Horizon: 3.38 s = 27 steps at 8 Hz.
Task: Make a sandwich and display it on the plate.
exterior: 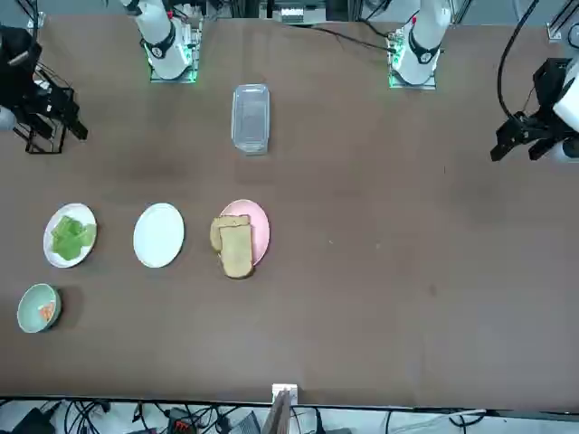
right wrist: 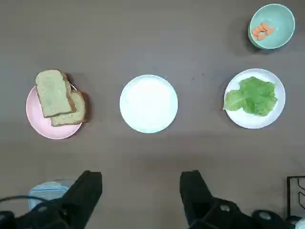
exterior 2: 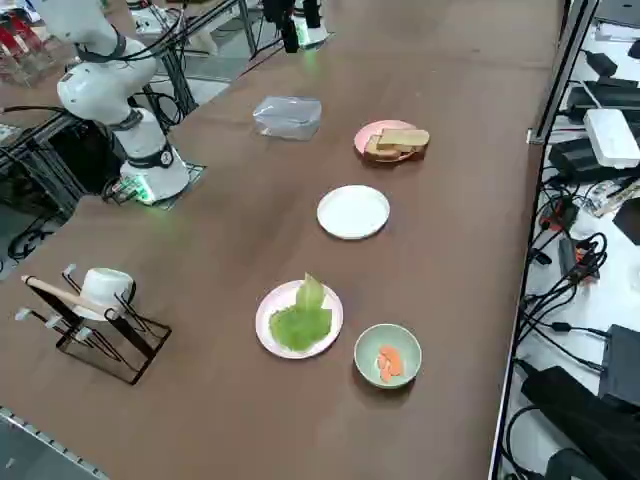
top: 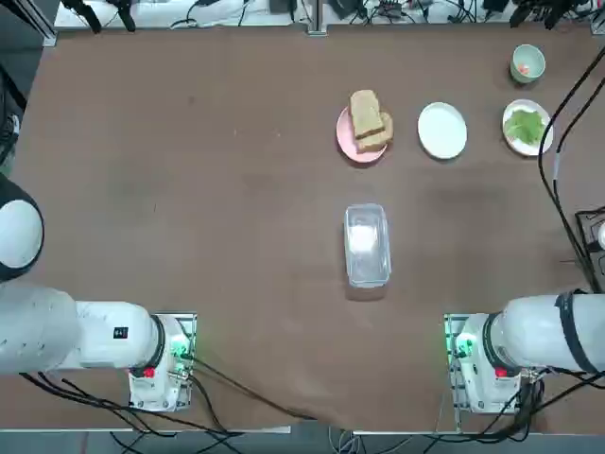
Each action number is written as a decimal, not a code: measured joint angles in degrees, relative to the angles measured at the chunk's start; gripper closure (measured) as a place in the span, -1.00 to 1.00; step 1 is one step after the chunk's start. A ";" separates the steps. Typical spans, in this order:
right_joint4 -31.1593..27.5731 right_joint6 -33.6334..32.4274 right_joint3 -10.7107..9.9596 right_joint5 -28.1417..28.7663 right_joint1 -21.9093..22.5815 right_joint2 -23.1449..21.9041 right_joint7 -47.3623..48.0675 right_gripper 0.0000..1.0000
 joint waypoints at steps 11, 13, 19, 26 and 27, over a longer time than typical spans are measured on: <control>10.25 12.94 1.23 8.03 3.62 24.18 -11.11 -1.00; 15.27 12.76 0.92 16.14 2.90 31.87 -23.03 -1.00; 29.45 12.90 7.13 21.74 4.38 52.52 -32.70 -0.98; 36.83 20.11 13.51 27.83 4.10 66.26 -36.28 -0.79; 36.83 20.50 13.51 28.24 4.03 66.67 -36.27 -0.79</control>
